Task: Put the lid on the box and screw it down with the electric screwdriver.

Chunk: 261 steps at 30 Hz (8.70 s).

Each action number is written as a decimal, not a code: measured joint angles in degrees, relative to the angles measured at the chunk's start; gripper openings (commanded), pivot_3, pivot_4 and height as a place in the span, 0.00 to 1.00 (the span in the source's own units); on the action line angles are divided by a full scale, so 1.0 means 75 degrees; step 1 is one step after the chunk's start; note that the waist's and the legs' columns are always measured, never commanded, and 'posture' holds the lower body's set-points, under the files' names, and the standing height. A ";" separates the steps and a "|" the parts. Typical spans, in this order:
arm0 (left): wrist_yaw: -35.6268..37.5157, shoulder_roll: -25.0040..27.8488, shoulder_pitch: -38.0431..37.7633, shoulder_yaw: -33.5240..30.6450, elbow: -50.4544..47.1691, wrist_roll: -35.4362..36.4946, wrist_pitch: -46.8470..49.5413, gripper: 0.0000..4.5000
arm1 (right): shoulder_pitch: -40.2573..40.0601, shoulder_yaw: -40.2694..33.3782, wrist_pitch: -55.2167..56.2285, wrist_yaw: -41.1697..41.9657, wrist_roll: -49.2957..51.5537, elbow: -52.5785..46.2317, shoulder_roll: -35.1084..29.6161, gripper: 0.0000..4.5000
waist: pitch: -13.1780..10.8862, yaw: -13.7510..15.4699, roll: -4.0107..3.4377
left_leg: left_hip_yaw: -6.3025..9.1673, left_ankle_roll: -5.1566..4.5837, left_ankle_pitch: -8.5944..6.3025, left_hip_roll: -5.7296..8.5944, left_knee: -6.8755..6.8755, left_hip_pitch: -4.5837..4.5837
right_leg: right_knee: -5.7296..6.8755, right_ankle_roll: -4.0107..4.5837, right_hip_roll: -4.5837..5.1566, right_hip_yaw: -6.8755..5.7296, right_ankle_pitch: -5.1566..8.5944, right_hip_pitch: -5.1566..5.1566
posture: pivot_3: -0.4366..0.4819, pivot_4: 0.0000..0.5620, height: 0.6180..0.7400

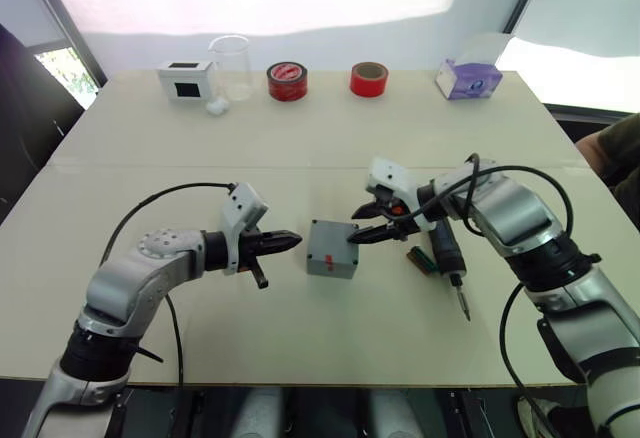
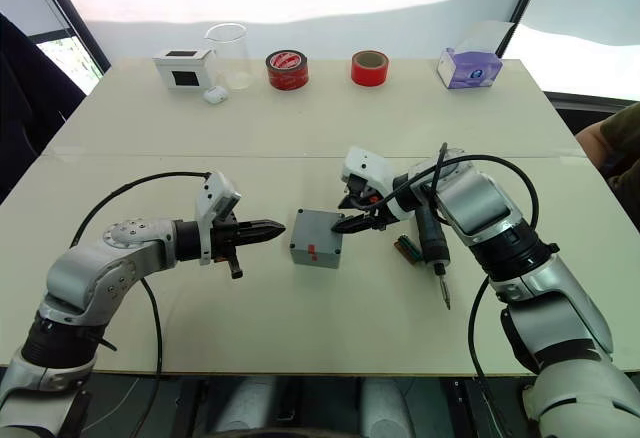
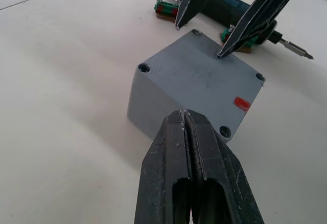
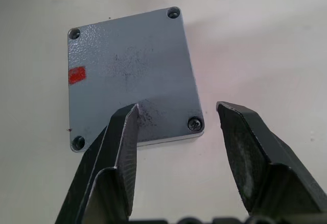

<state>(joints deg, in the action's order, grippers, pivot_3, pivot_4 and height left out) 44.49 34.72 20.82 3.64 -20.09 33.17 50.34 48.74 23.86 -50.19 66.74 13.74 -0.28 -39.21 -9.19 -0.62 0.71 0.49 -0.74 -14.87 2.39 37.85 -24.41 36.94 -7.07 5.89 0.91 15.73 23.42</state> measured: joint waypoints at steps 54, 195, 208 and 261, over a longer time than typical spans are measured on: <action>0.1038 0.0733 0.1100 0.0589 -0.0648 0.0490 -0.0286 0.00 | -0.0141 -0.0176 -0.4972 -0.3894 0.2113 0.0812 -0.2133 0.76 | 0.0000 -0.0003 0.0005 | -0.0005 -0.0005 0.0004 -0.0001 -0.0039 0.0004 | -0.0096 -0.0012 -0.0032 -0.0013 -0.0017 -0.0042 | 0.48 0.27 1.00; 0.1065 -0.1494 0.1525 0.0682 0.2486 -0.1275 -0.1389 0.00 | -0.0808 -0.5797 -0.2608 -0.8133 0.4623 -0.3143 0.1652 0.39 | 0.0087 0.0014 -0.0022 | -0.0006 0.0000 0.0007 -0.0010 -0.0092 0.0089 | -0.0042 0.0032 -0.0002 -0.0009 0.0012 -0.0069 | 0.48 0.27 1.00; 0.2465 0.0132 0.1771 0.1080 0.0544 -0.0309 -0.0603 0.00 | -0.1940 -0.5669 -0.5592 -0.8027 0.5070 0.0826 -0.2093 0.39 | 0.0054 -0.0034 -0.0076 | -0.0022 -0.0005 0.0008 -0.0012 -0.0097 -0.0002 | -0.0090 0.0028 -0.0017 -0.0013 0.0007 -0.0003 | 0.48 0.27 1.00; 0.2030 -0.0455 0.1762 0.1489 0.1068 -0.0892 -0.1152 0.00 | -0.2451 -0.4686 -0.4823 -0.6548 0.2530 0.0441 -0.2527 0.99 | 0.0051 0.0161 -0.0082 | -0.0023 -0.0044 -0.0013 -0.0010 0.0001 -0.0003 | -0.0092 -0.0016 -0.0043 -0.0017 -0.0017 -0.0049 | 0.48 0.27 1.00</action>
<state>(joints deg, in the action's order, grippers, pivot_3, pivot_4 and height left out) 59.71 31.30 34.04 14.81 -12.08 26.48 41.70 30.36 -11.29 -86.36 17.64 32.71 3.02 -58.16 -8.81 0.59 0.10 0.32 -1.07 -14.97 2.32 37.86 -24.43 36.25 -7.19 5.57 0.79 15.61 23.05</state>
